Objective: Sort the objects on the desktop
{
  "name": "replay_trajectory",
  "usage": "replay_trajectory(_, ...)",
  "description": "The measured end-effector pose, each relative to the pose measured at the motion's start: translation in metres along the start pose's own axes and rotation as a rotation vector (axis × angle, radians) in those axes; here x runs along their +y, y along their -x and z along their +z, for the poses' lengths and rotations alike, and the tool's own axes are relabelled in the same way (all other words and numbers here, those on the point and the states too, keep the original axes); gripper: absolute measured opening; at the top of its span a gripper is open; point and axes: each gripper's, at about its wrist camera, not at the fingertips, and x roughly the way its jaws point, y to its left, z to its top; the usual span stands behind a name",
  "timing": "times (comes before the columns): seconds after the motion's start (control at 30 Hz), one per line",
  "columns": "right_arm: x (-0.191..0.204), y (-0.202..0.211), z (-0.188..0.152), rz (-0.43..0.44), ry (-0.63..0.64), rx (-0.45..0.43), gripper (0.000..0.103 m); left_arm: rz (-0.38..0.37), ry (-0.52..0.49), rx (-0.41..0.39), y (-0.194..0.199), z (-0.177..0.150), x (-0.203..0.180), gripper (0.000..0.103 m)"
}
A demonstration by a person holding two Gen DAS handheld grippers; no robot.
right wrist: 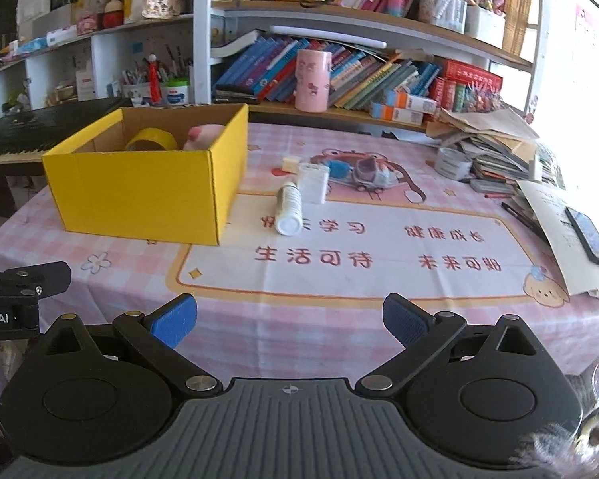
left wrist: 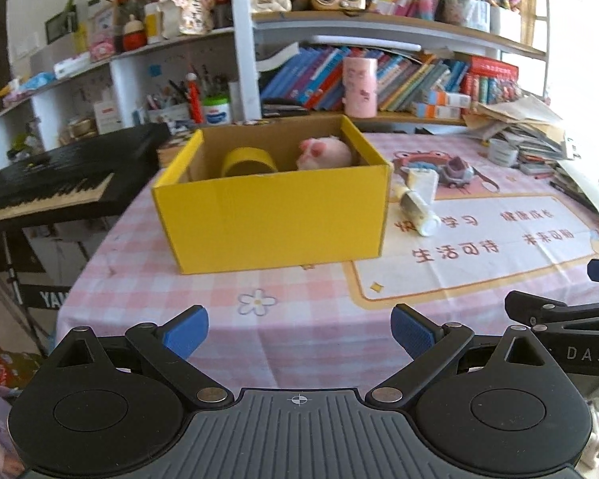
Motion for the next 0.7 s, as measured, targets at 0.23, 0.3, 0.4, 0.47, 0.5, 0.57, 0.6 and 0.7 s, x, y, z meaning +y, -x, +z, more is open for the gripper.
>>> replay_trajectory(0.23, -0.014, -0.002, -0.004, -0.019, -0.024, 0.027, 0.1, -0.04, -0.017, 0.012, -0.007, 0.004, -0.017, 0.1)
replay_trajectory(0.3, -0.019, -0.002, -0.004, -0.024, -0.02, 0.028, 0.1, -0.051, -0.023, 0.014, -0.009, 0.006, -0.023, 0.1)
replay_trajectory(0.4, -0.026, -0.003, -0.004, -0.031, -0.021, 0.032, 0.1, -0.068, -0.038, 0.017, -0.012, 0.009, -0.033, 0.1)
replay_trajectory(0.47, -0.031, -0.005, -0.004, -0.039, -0.026, 0.041, 0.1, -0.076, -0.047, 0.017, -0.014, 0.01, -0.039, 0.1)
replay_trajectory(0.5, -0.034, -0.006, -0.003, -0.041, -0.029, 0.046, 0.1, -0.08, -0.051, 0.017, -0.014, 0.011, -0.042, 0.1)
replay_trajectory(0.57, -0.039, -0.008, -0.003, -0.042, -0.032, 0.053, 0.1, -0.086, -0.053, 0.018, -0.016, 0.013, -0.046, 0.1)
replay_trajectory(0.6, -0.041, -0.009, -0.003, -0.042, -0.031, 0.058, 0.1, -0.088, -0.054, 0.021, -0.018, 0.014, -0.049, 0.1)
replay_trajectory(0.7, -0.047, -0.013, -0.003, -0.043, -0.024, 0.071, 0.1, -0.094, -0.062, 0.028, -0.022, 0.016, -0.056, 0.1)
